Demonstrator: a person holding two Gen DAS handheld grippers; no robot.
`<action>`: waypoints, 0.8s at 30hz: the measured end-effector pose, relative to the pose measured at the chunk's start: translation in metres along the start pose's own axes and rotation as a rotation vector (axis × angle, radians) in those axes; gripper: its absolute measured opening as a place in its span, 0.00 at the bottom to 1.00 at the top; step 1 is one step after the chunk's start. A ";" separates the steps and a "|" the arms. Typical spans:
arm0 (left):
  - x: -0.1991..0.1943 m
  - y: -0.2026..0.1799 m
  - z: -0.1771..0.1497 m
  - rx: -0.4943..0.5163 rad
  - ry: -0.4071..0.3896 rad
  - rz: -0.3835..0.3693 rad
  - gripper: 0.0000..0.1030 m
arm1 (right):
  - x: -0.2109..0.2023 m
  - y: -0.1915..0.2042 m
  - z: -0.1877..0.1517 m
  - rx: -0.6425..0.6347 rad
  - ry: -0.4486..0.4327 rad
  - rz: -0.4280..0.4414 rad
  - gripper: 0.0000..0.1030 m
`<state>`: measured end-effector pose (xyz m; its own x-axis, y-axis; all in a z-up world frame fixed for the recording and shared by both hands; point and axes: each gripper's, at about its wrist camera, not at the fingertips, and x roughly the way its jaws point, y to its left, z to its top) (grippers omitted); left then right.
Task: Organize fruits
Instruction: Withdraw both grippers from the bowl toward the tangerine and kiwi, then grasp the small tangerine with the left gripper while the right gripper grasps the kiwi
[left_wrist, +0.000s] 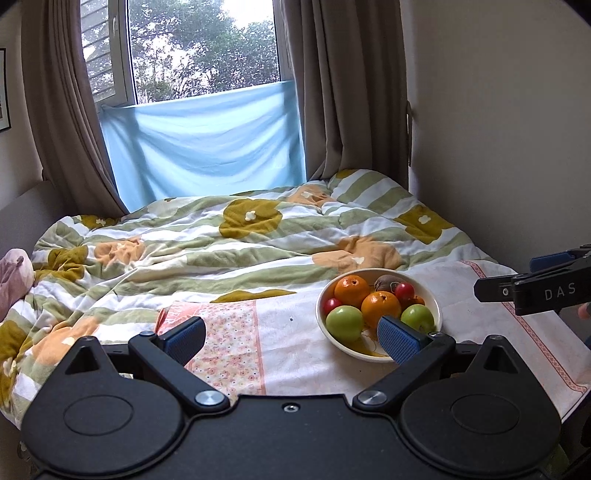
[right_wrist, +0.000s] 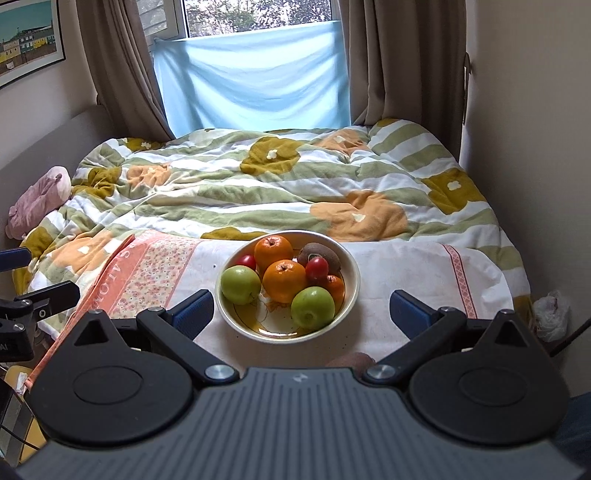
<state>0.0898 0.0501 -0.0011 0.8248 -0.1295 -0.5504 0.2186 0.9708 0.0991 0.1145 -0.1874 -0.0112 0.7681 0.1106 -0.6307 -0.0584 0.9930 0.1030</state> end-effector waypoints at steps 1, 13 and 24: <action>0.001 0.001 -0.004 0.000 0.005 -0.009 0.98 | -0.002 0.002 -0.005 0.008 0.002 -0.011 1.00; 0.040 0.003 -0.067 -0.048 0.102 -0.079 0.98 | 0.010 0.011 -0.073 0.053 0.080 -0.082 1.00; 0.111 -0.007 -0.094 -0.008 0.230 -0.072 0.74 | 0.059 -0.004 -0.101 0.091 0.106 -0.123 1.00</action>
<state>0.1308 0.0477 -0.1408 0.6666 -0.1499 -0.7302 0.2673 0.9625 0.0464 0.0959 -0.1806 -0.1265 0.6942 -0.0028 -0.7198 0.0933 0.9919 0.0862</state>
